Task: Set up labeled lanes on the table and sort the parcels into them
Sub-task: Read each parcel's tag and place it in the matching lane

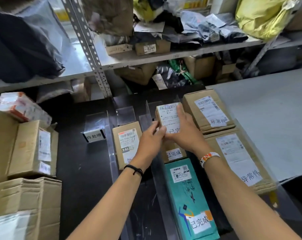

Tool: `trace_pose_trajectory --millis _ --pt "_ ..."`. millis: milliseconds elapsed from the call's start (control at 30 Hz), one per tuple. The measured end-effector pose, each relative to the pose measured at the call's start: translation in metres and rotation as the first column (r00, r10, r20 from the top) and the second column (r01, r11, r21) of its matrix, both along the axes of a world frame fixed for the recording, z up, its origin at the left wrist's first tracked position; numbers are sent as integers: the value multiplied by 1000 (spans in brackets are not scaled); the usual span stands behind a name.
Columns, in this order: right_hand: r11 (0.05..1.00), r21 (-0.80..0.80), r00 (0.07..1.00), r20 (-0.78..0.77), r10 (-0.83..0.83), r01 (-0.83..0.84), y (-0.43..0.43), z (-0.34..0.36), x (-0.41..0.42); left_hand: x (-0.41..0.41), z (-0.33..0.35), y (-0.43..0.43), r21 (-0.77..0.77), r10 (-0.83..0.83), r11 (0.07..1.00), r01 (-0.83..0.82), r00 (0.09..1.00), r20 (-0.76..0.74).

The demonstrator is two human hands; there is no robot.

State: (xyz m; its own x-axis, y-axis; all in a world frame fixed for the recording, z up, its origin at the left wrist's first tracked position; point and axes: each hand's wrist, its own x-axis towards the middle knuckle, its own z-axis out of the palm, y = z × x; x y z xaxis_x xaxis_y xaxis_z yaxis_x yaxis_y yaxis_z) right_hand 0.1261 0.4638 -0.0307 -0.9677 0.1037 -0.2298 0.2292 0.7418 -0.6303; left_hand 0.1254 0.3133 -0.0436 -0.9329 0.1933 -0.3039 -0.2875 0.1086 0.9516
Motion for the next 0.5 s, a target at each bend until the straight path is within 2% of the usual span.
trace_pose_trajectory --millis 133,333,500 --pt "1000 -29 995 98 -6 9 -4 -31 -17 2 -19 -4 -171 -38 985 31 998 -42" --pt "996 -90 993 120 9 2 -6 -50 -17 5 -27 -10 -236 -37 971 39 999 14" --pt "1000 -6 991 133 -4 5 -6 -42 -14 10 -14 -14 -246 -8 969 23 998 62"
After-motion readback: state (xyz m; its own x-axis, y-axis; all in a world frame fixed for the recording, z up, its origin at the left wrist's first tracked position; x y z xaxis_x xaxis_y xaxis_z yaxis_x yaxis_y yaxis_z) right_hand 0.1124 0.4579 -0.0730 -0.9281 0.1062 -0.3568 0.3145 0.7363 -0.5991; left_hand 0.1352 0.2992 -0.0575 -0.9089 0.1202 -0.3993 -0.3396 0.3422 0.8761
